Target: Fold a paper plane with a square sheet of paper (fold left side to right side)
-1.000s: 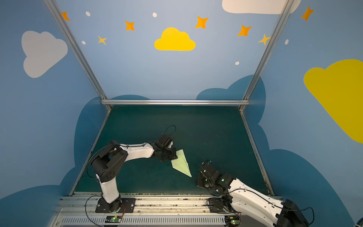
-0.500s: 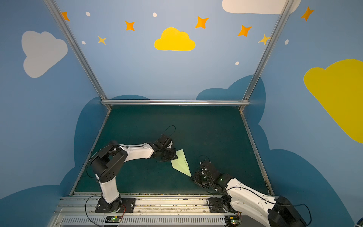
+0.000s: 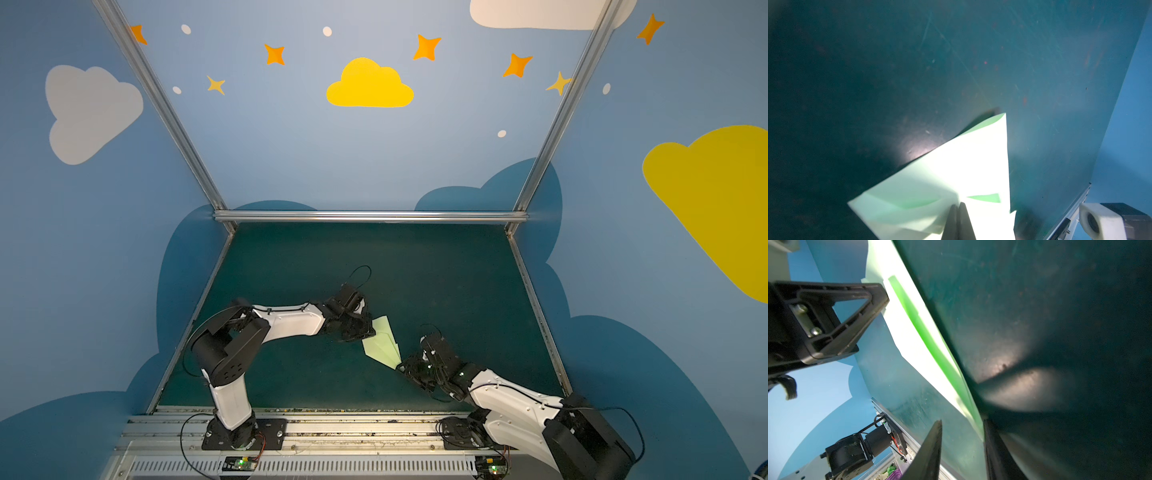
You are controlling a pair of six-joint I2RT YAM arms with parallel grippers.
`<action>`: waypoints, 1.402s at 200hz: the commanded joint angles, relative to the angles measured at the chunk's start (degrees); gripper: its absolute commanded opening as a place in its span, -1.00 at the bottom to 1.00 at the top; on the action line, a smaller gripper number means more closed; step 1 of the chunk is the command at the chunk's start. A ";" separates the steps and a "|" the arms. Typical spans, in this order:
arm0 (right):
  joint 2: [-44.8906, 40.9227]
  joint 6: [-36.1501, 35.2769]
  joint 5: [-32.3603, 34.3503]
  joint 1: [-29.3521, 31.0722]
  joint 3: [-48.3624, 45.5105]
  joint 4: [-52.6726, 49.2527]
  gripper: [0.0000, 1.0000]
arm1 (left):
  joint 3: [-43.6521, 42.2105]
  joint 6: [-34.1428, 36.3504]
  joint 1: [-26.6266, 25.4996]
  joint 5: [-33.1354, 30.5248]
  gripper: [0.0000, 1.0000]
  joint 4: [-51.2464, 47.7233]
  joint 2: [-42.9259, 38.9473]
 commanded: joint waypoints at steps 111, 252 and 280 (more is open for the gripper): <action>-3.95 -2.45 -1.41 -5.50 0.27 -4.19 -1.00 | -0.62 1.58 0.24 -3.43 -0.93 -5.26 2.68; 4.94 -44.41 13.03 -18.36 58.30 -57.02 -1.00 | -1.23 3.50 21.63 1.81 -0.24 -14.28 -26.81; 13.85 -51.63 35.96 -10.16 70.40 -69.68 -1.00 | -5.37 1.64 24.09 1.72 -0.24 -13.41 -30.19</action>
